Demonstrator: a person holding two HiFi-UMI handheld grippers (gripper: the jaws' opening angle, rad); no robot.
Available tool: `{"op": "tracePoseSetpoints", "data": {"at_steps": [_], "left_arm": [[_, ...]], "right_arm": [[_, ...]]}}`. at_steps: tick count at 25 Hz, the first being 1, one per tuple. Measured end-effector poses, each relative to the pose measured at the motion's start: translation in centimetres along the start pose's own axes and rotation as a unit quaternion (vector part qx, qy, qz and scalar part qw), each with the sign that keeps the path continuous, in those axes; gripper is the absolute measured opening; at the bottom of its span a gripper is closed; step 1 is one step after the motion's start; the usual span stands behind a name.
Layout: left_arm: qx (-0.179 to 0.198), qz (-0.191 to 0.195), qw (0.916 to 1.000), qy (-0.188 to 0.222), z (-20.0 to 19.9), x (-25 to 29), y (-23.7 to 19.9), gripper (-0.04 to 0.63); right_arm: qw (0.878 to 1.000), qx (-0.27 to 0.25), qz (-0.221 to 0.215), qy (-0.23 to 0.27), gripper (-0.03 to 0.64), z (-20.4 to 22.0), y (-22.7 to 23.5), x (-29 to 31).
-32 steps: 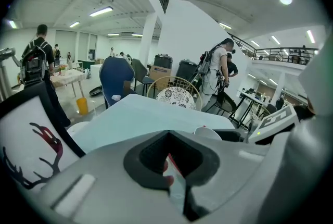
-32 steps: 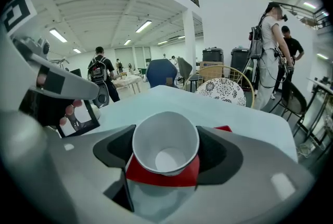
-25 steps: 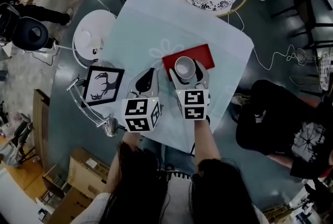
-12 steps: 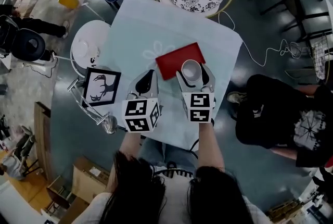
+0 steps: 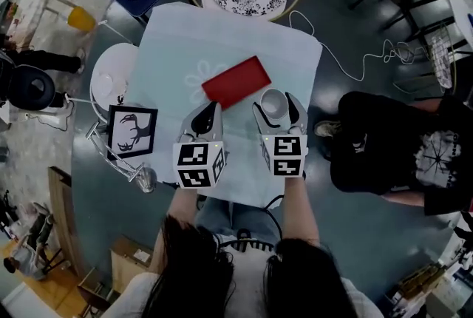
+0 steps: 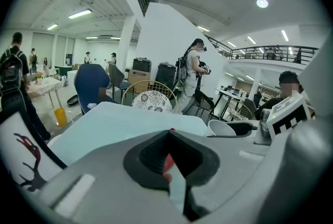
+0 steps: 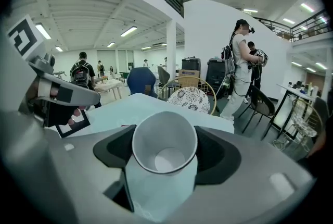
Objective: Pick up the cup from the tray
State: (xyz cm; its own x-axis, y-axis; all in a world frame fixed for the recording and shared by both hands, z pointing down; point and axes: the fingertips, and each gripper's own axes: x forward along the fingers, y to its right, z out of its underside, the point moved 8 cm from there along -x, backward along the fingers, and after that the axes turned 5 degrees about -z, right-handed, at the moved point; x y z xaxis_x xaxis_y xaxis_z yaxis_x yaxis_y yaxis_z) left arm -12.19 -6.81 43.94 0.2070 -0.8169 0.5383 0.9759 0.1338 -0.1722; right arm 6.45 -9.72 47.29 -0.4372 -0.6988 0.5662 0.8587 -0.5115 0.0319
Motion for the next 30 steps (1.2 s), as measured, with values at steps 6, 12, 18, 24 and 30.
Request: {"op": "tracePoseSetpoints", "data": {"at_steps": [6, 12, 18, 24, 30], "left_arm": [[0.028, 0.03, 0.9992, -0.002, 0.0, 0.9, 2.4, 0.002], [0.044, 0.047, 0.9979, -0.004, 0.5, 1.2, 4.1, 0.002], [0.062, 0.052, 0.9966, -0.015, 1.6, 1.9, 5.2, 0.002], [0.037, 0.049, 0.9981, 0.004, 1.1, 2.3, 5.0, 0.002], [-0.009, 0.024, 0.9994, 0.021, 1.3, 2.3, 3.6, 0.002]], "right_arm": [[1.0, 0.01, 0.016, -0.006, 0.362, 1.2, 1.2, -2.2], [1.0, 0.007, 0.0, -0.021, 0.359, 3.2, 1.4, -3.3], [0.999, -0.002, -0.014, -0.039, 0.357, 5.4, 1.3, -3.0], [0.999, 0.02, -0.027, -0.038, 0.357, 7.1, 0.9, -2.3], [0.998, 0.025, -0.031, -0.04, 0.359, 8.0, 0.9, -1.8]]}}
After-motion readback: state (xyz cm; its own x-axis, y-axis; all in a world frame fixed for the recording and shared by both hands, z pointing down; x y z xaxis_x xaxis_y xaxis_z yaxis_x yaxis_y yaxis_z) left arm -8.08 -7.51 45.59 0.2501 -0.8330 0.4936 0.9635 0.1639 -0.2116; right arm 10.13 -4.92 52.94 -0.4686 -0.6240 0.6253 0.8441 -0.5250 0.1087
